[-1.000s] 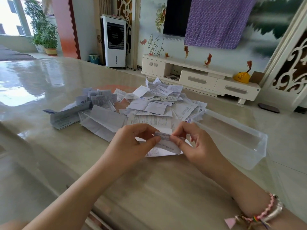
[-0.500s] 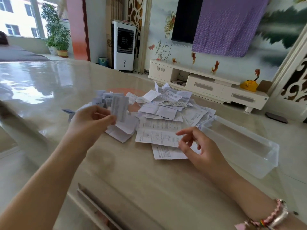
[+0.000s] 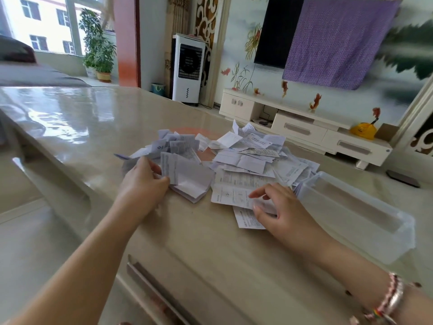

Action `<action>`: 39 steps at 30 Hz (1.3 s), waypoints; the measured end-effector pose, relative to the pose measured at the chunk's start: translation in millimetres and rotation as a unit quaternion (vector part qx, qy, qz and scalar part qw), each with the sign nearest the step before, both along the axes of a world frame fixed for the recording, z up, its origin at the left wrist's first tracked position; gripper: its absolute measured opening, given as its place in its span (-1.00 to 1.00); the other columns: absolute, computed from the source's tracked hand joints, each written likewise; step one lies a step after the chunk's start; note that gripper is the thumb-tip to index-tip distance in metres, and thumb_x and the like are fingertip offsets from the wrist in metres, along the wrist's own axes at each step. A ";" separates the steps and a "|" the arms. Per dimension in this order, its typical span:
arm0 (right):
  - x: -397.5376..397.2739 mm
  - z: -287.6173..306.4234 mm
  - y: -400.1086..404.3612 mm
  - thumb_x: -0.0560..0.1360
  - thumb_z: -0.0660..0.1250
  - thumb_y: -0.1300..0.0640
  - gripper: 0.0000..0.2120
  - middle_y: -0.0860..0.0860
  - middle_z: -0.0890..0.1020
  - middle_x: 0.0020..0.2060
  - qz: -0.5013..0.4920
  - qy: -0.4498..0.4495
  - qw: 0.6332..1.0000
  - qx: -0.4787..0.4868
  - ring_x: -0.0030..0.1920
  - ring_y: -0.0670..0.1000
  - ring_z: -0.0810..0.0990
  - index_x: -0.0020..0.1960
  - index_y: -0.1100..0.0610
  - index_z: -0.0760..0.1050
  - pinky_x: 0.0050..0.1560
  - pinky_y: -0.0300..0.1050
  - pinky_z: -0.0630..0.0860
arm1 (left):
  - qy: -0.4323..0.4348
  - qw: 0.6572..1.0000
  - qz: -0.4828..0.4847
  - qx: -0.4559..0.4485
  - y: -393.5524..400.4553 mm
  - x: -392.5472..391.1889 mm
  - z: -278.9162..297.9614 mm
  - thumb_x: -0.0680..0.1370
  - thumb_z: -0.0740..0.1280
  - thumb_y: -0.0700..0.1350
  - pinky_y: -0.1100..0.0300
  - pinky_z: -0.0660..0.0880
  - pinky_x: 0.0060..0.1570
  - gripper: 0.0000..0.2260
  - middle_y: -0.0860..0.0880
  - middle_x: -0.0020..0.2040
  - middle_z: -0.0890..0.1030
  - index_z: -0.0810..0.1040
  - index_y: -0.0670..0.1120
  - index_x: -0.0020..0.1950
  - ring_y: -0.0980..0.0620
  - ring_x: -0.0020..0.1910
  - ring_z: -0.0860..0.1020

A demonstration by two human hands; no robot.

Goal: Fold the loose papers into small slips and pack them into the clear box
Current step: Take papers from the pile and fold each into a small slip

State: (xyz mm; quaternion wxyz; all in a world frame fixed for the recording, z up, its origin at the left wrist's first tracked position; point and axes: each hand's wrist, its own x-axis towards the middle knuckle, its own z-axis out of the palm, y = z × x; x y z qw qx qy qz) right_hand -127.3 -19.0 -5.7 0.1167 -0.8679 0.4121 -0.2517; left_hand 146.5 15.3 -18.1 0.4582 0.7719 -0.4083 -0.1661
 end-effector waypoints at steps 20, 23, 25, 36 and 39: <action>44.2 8.2 -60.9 0.63 -0.06 -0.20 -0.52 -0.02 0.25 0.51 -0.082 0.217 0.972 0.049 0.55 0.03 0.00 0.48 -0.07 0.26 0.51 0.10 -0.06 | -0.159 0.985 -0.038 0.047 8.9 -13.1 9.0 0.49 0.32 0.03 0.10 0.40 -0.14 -0.49 -0.04 0.12 0.53 0.20 0.05 0.38 -0.08 0.08 0.51; 34.6 13.5 -47.6 0.65 -0.06 -0.15 -0.52 -0.06 0.30 0.48 -0.062 0.219 0.973 0.031 0.54 0.00 0.05 0.46 0.02 0.30 0.51 0.05 -0.04 | -0.158 0.986 -0.040 0.019 12.4 -20.1 13.6 0.50 0.30 -0.02 0.11 0.35 -0.10 -0.47 -0.02 0.24 0.43 0.21 0.03 0.43 -0.07 0.14 0.47; 25.3 17.9 -37.0 0.65 -0.04 -0.12 -0.53 -0.05 0.32 0.46 -0.052 0.209 0.976 0.018 0.53 -0.03 0.08 0.44 0.07 0.32 0.50 -0.05 -0.04 | -0.160 0.986 -0.037 -0.001 14.8 -26.3 16.8 0.50 0.29 -0.04 0.12 0.34 -0.09 -0.47 -0.02 0.29 0.37 0.22 0.03 0.44 -0.07 0.14 0.46; -31.3 2.3 -6.6 0.55 0.15 -0.03 -0.63 -0.18 0.54 0.16 0.032 -0.004 0.998 -0.061 0.37 -0.28 0.29 0.22 0.10 0.58 0.40 -0.32 0.16 | -0.226 0.957 -0.119 -0.135 15.5 -64.4 13.6 0.46 0.36 -0.07 0.17 0.26 0.13 -0.51 0.12 0.13 0.31 0.35 0.08 0.37 0.07 0.13 0.26; -38.7 -2.9 -6.1 0.54 0.20 0.08 -0.71 -0.21 0.57 0.11 0.051 -0.054 0.996 -0.051 0.33 -0.32 0.35 0.14 0.11 0.62 0.29 -0.48 0.21 | -0.286 0.932 -0.173 -0.140 13.6 -74.7 8.3 0.45 0.37 0.01 0.14 0.21 0.29 -0.45 0.20 0.31 0.33 0.31 0.13 0.42 0.08 0.27 0.21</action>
